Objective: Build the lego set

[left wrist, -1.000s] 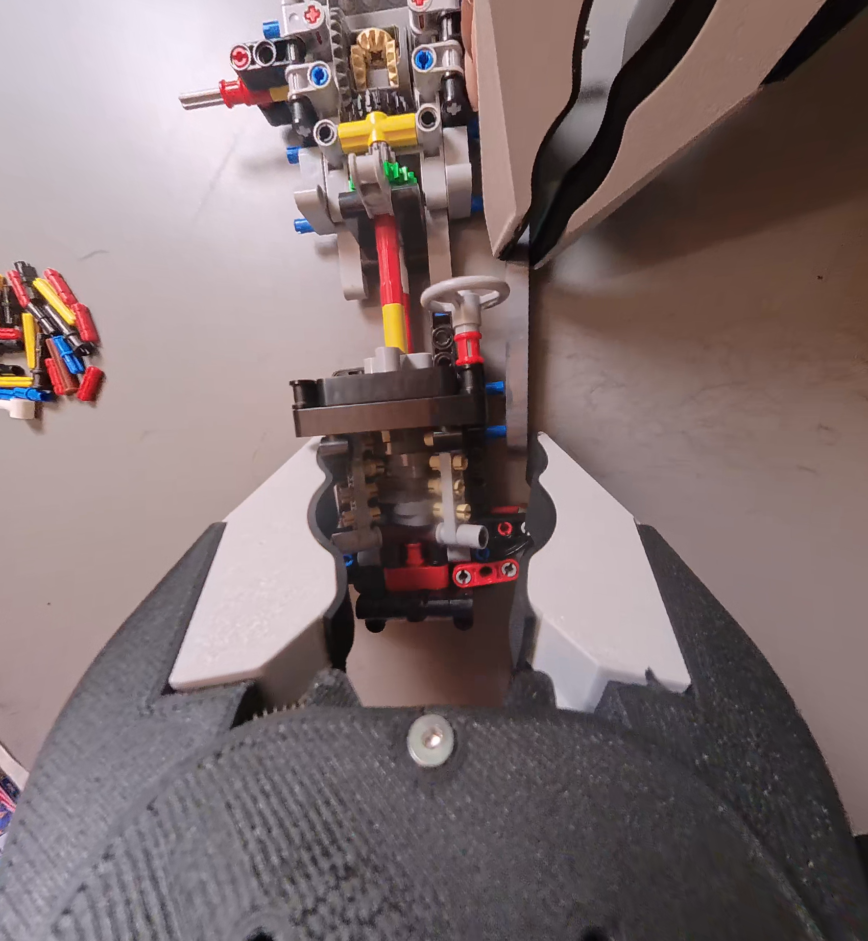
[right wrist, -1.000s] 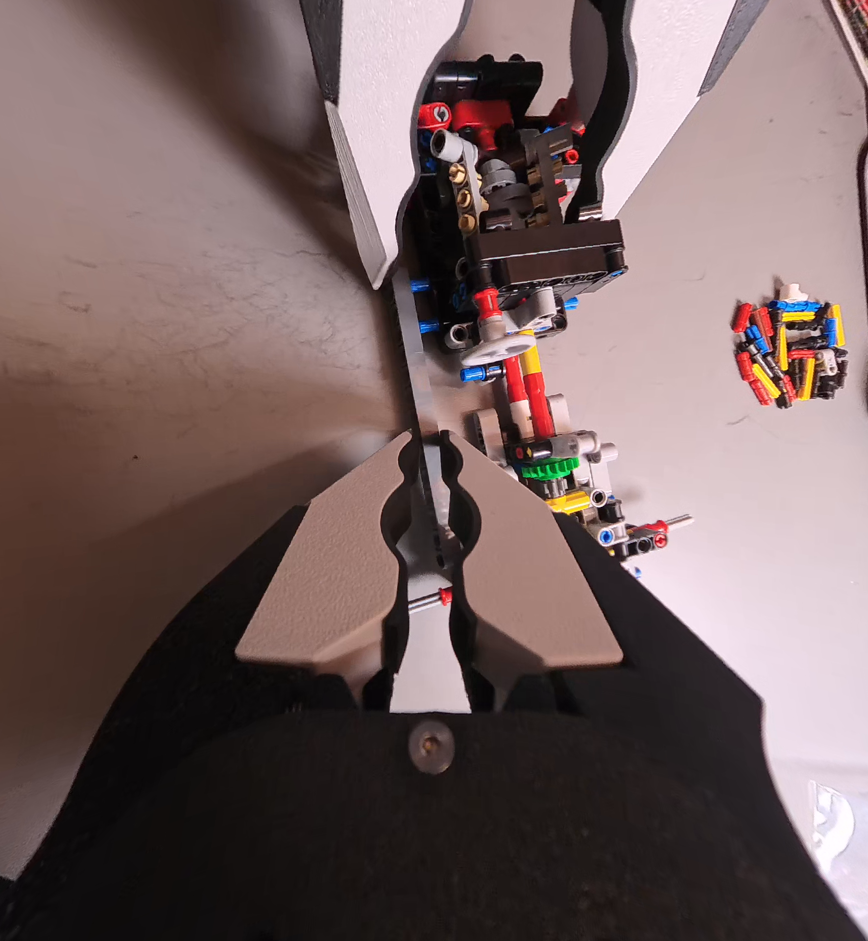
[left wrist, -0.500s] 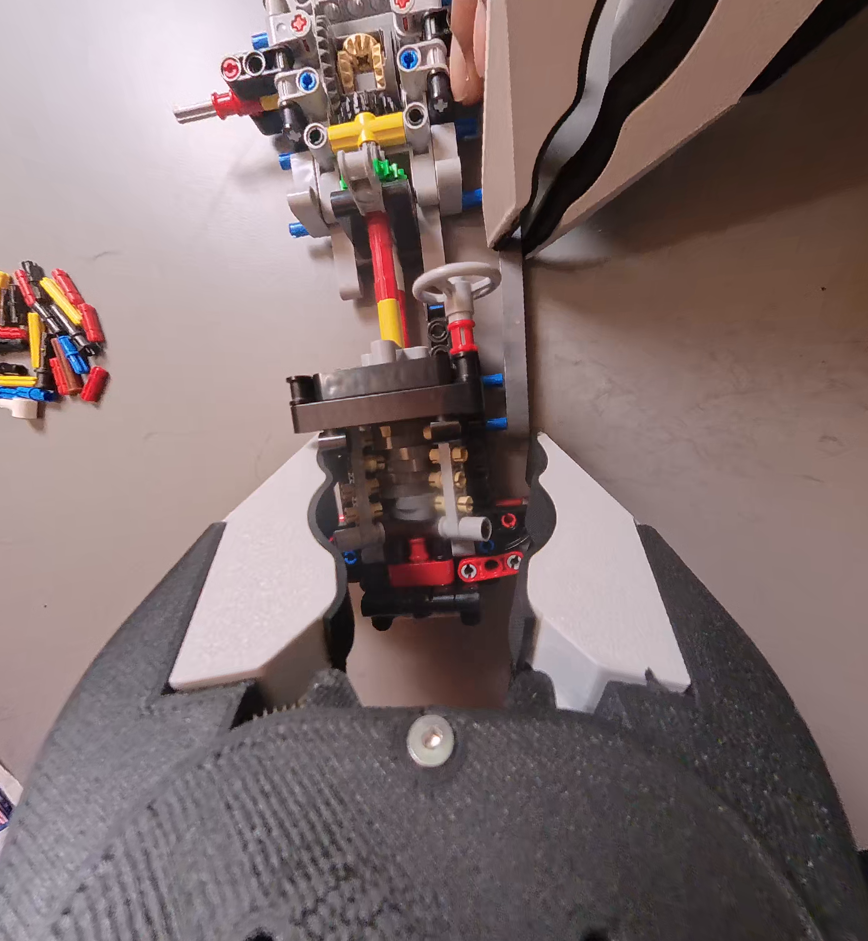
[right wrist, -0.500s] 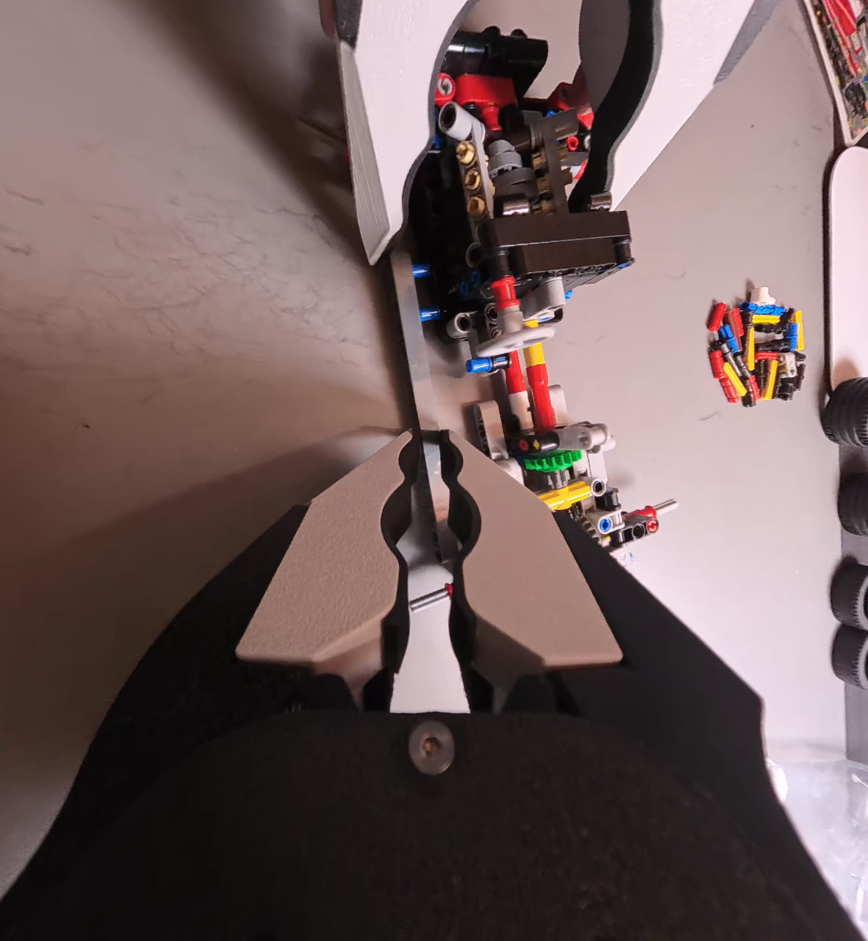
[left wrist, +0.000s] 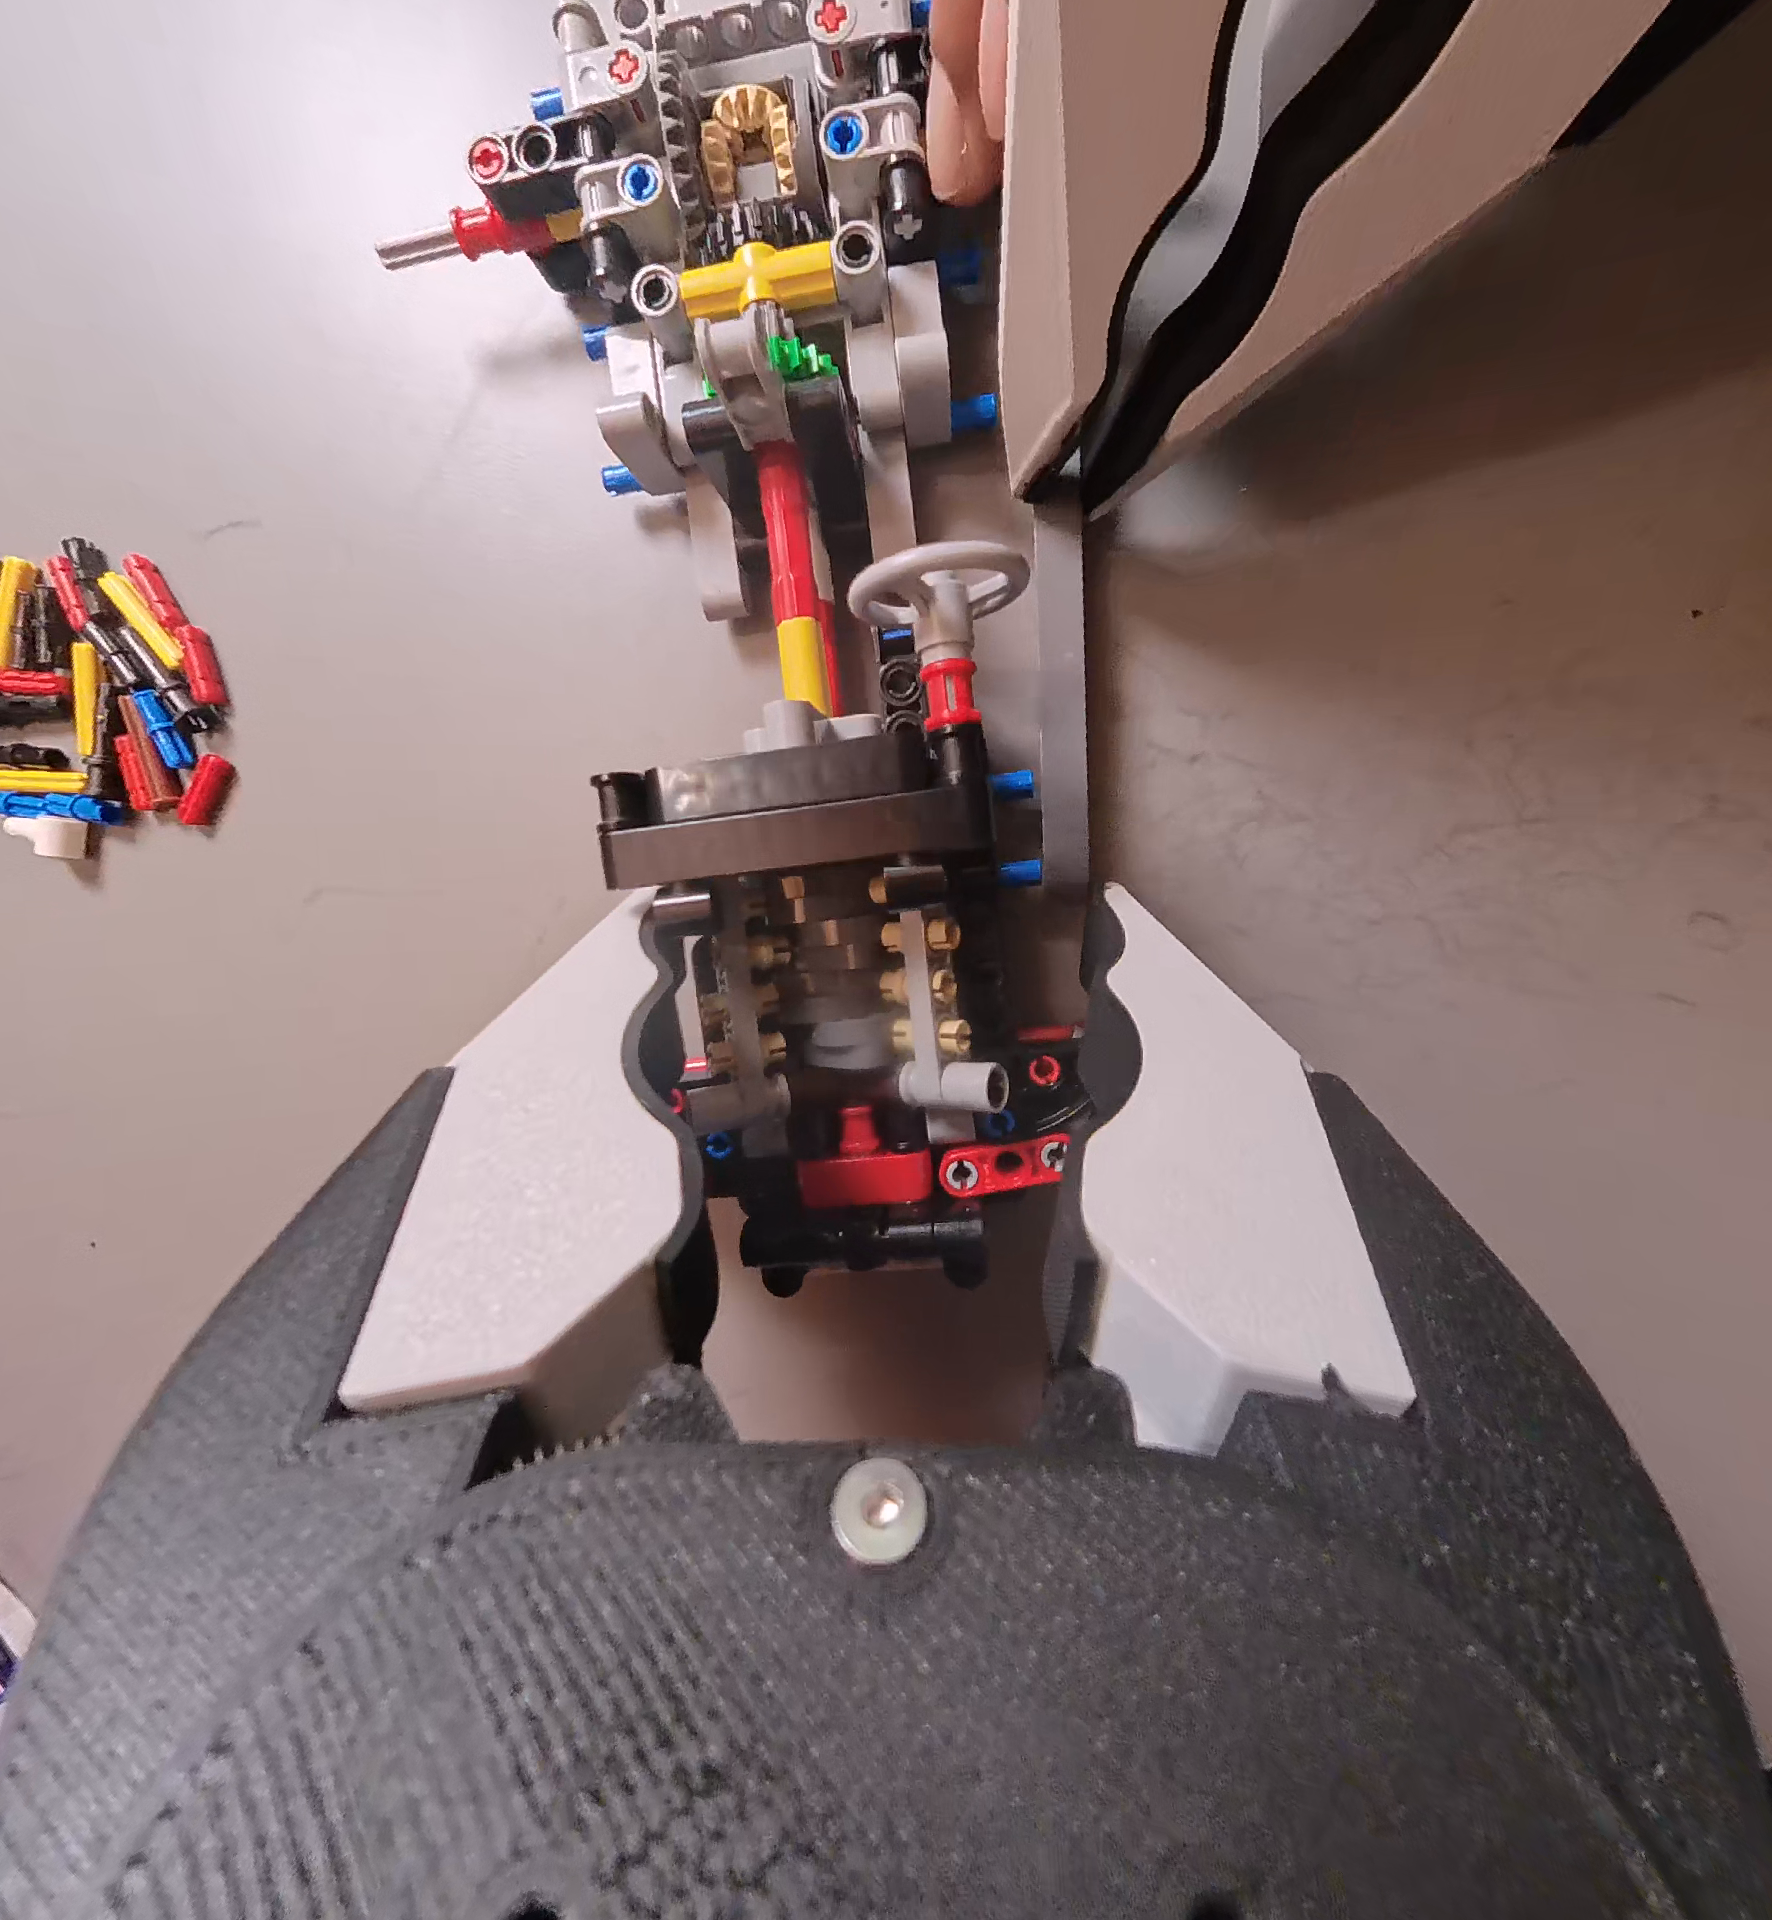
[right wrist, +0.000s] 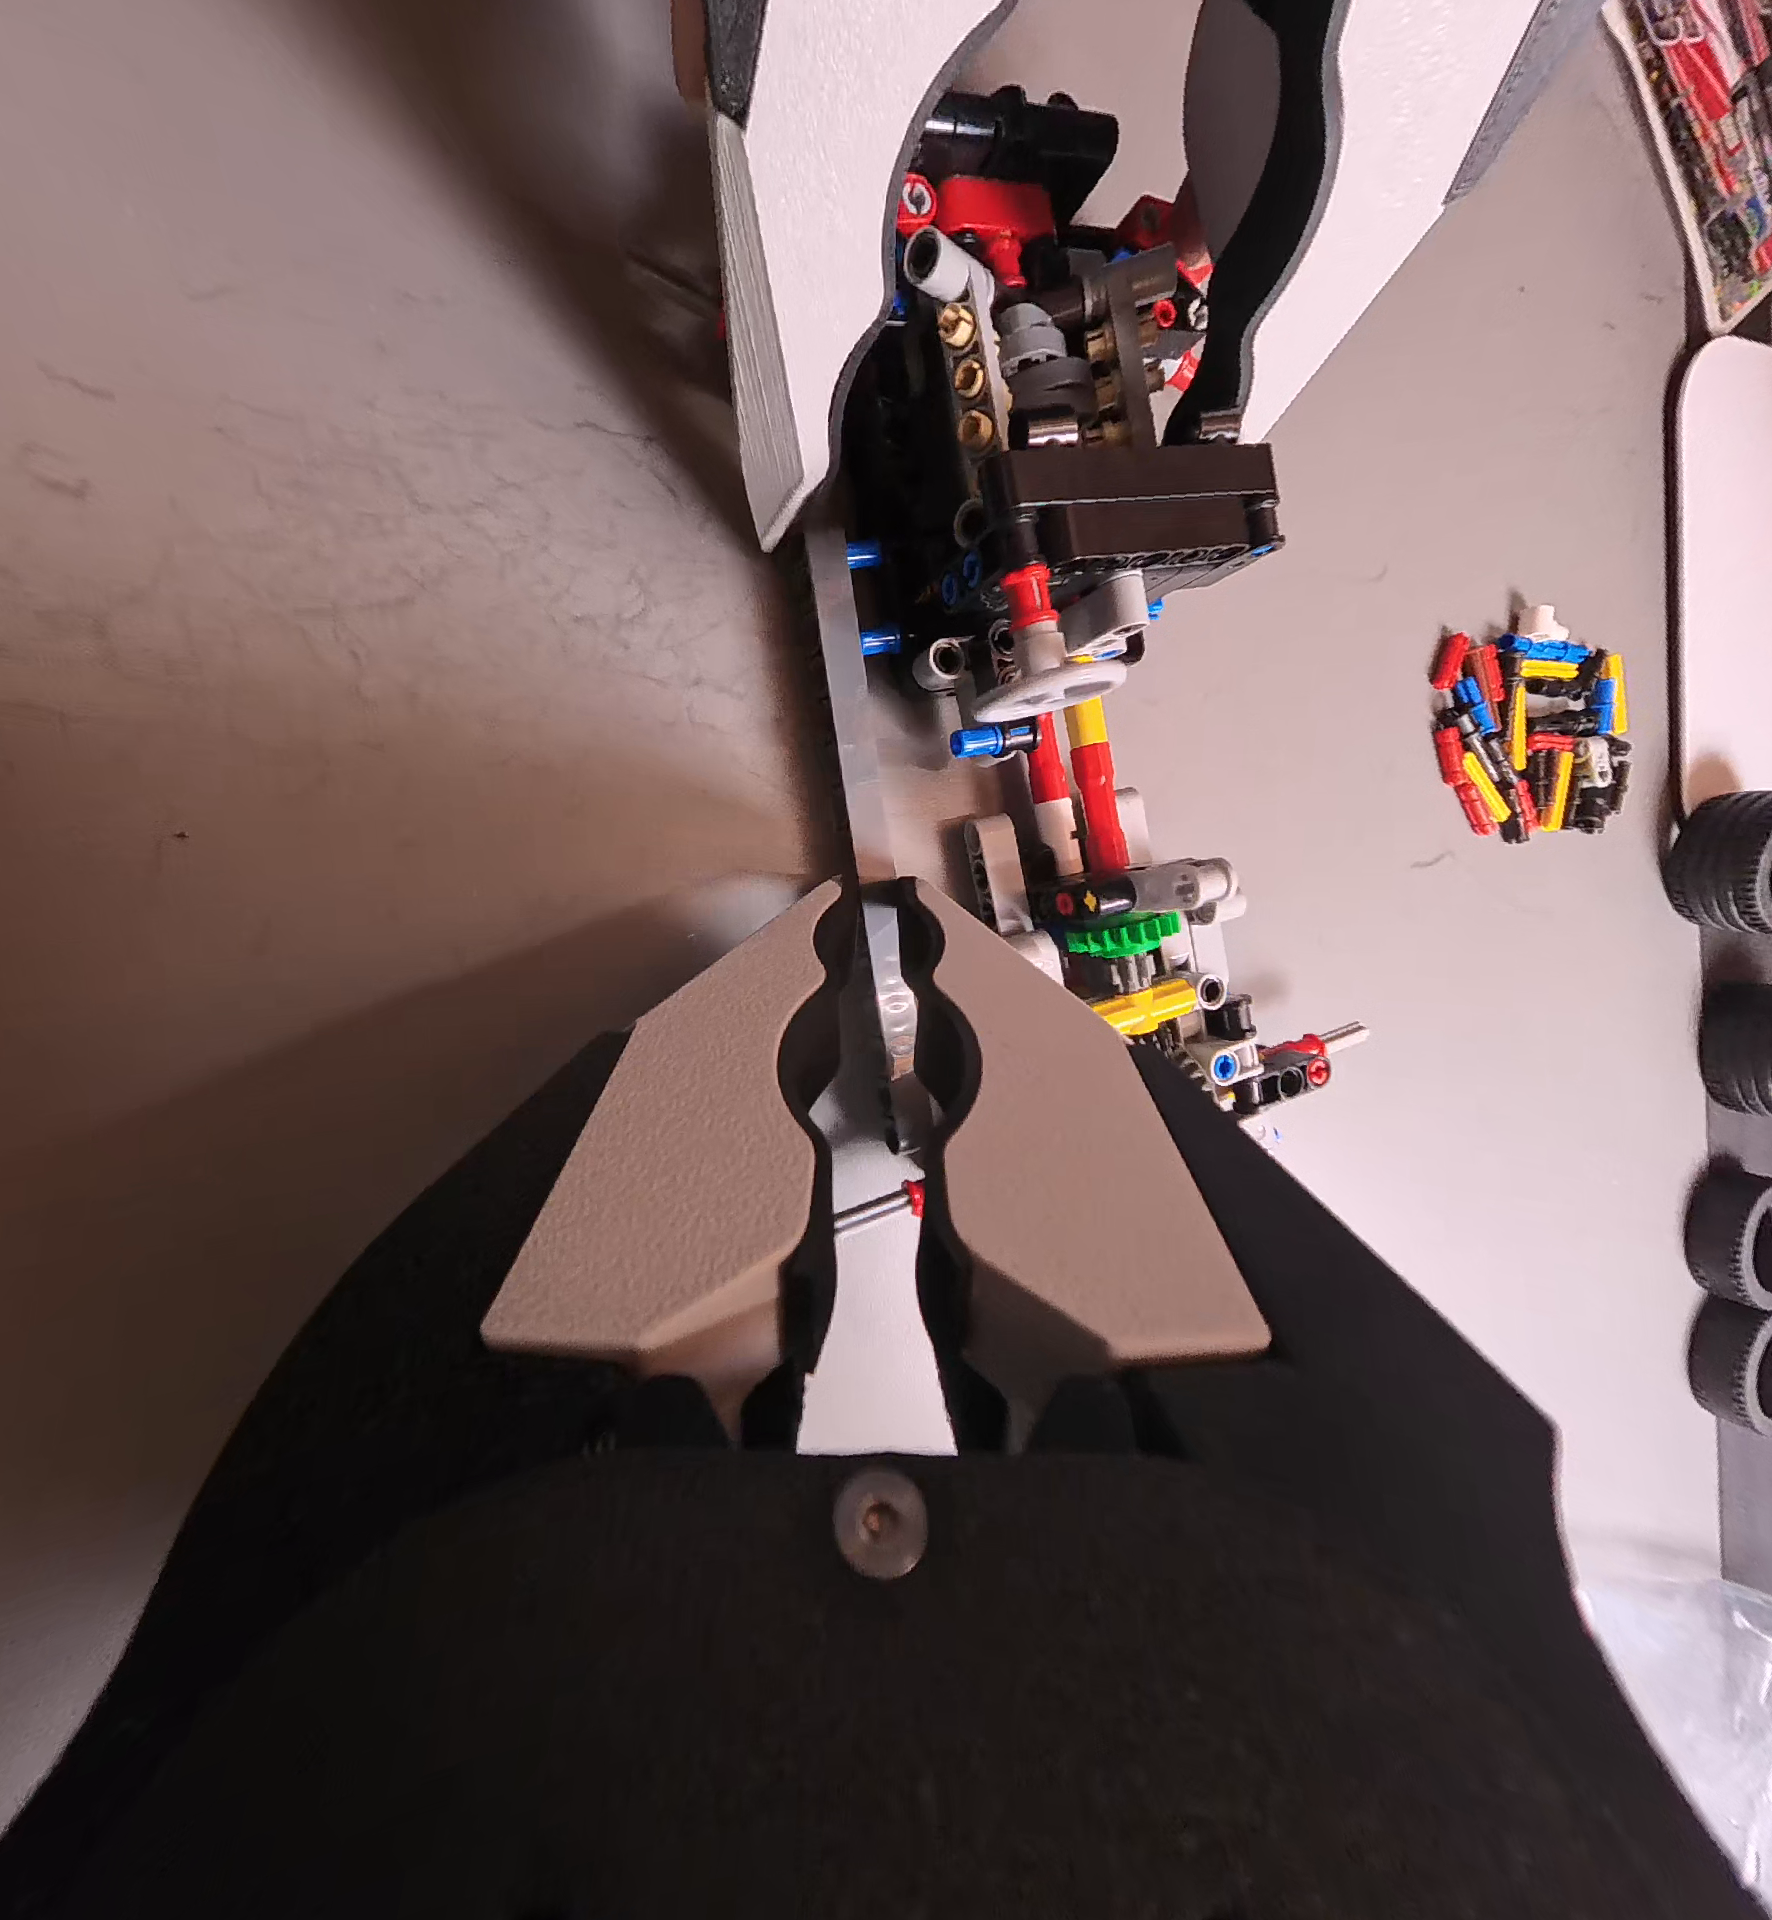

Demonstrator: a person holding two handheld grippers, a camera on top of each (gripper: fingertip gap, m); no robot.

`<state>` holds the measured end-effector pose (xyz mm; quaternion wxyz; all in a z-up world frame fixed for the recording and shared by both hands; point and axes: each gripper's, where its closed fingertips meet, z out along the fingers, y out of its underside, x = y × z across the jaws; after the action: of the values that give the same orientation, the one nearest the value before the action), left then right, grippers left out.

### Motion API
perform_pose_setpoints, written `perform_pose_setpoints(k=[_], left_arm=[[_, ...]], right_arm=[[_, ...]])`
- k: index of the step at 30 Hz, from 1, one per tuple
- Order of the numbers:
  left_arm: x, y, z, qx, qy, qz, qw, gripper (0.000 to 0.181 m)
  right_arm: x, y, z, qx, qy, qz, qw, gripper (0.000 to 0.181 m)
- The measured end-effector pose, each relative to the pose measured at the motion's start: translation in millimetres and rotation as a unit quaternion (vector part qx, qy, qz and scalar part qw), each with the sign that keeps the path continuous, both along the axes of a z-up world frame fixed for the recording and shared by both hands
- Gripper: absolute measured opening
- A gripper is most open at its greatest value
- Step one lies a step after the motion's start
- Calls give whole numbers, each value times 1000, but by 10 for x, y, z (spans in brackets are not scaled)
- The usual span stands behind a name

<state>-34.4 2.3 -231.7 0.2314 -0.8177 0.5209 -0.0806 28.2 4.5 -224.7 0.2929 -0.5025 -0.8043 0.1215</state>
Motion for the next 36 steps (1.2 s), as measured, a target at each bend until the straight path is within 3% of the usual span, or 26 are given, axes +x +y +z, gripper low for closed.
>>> perform_pose_setpoints(k=[13,17,23,36], left_arm=[[6,2,0,1,-3,-6,1000,70],[-2,-15,8,-10,-11,1,1000,84],[21,70,20,1,-19,26,999,72],[3,79,-4,-5,12,20,1000,70]], right_arm=[[4,47,-40,8,-6,-9,1000,4],[-7,59,-37,5,-4,-14,1000,4],[-19,70,-36,2,-2,-19,1000,4],[-21,66,-36,-5,1,-19,1000,4]])
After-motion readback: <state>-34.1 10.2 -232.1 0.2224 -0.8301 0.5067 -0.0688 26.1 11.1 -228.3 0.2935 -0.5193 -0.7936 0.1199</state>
